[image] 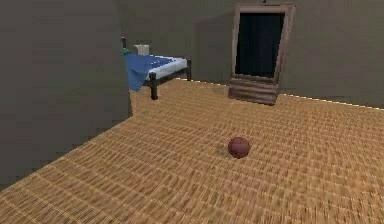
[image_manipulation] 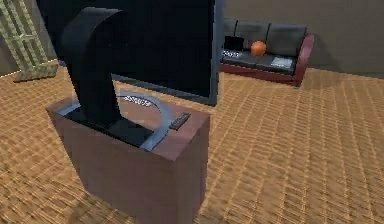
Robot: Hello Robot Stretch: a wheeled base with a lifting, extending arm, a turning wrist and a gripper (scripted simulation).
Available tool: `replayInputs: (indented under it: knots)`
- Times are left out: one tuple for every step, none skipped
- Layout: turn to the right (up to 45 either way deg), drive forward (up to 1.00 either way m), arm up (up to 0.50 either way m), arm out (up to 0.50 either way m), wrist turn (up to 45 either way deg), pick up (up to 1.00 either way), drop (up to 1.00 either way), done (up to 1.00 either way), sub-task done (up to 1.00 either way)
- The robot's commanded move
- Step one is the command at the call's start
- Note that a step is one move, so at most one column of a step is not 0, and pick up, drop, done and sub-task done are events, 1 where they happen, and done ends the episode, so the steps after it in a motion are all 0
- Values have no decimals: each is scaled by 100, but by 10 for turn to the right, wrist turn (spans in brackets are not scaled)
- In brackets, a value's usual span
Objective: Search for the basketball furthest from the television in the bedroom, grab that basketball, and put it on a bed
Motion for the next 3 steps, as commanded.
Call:
replayInputs:
  knots:
    - [240, 0, 0, 0, 0, 0, 0, 0, 0]
    - [0, 100, 0, 0, 0, 0, 0, 0, 0]
    - [150, 0, 0, 0, 0, 0, 0, 0, 0]
